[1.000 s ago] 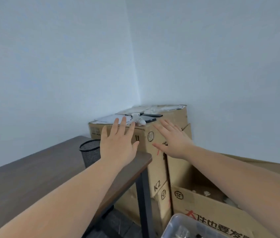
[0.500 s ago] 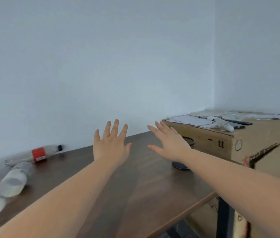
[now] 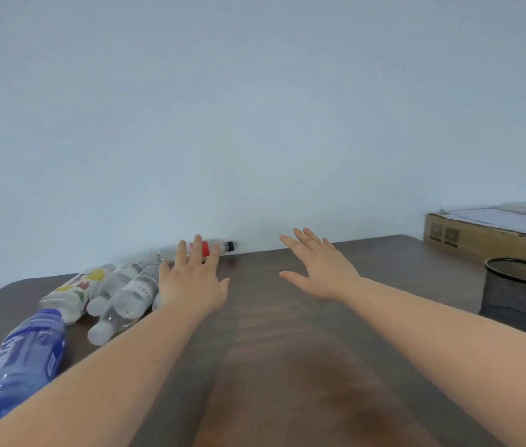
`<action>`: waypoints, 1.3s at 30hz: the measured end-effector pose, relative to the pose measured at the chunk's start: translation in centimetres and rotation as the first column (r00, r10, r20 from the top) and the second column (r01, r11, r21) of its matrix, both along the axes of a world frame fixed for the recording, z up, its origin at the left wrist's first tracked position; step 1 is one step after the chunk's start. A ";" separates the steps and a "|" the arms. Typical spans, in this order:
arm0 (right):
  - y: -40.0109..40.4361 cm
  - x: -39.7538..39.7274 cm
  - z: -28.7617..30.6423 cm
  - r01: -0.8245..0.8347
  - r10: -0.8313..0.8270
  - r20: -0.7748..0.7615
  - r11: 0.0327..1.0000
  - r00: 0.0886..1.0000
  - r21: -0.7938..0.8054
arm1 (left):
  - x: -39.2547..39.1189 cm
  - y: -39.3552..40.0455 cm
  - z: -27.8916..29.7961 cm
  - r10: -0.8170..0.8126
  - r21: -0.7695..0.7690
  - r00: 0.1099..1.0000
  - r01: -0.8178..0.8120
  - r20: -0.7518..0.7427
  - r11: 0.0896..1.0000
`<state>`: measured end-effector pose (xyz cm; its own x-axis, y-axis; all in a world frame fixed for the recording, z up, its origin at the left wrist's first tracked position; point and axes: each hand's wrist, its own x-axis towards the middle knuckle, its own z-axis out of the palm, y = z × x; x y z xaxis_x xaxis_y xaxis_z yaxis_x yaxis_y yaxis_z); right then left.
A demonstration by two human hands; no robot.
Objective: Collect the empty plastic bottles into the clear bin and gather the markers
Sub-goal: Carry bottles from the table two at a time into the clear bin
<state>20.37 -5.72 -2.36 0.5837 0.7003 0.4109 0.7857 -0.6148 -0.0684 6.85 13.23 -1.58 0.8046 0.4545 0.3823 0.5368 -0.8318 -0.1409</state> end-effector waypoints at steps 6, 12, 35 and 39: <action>5.2 0.2 -1.1 -0.062 0.061 -0.018 0.998 0.998 -0.018 | -0.7 4.6 -2.2 0.063 -0.136 0.997 -0.070 -0.053 0.988; 8.1 0.7 -2.0 -0.089 0.088 -0.017 0.996 0.996 -0.027 | -0.3 6.3 -3.9 0.051 -0.203 0.994 -0.071 -0.101 0.976; 21.6 7.3 -1.5 -0.116 0.113 -0.042 0.990 0.993 -0.082 | 4.6 13.6 2.0 0.005 -0.196 0.937 0.067 0.349 0.978; 26.3 10.4 -1.8 -0.116 0.112 -0.034 0.985 0.993 -0.127 | 6.4 16.1 2.4 0.004 -0.162 0.929 0.061 0.370 0.985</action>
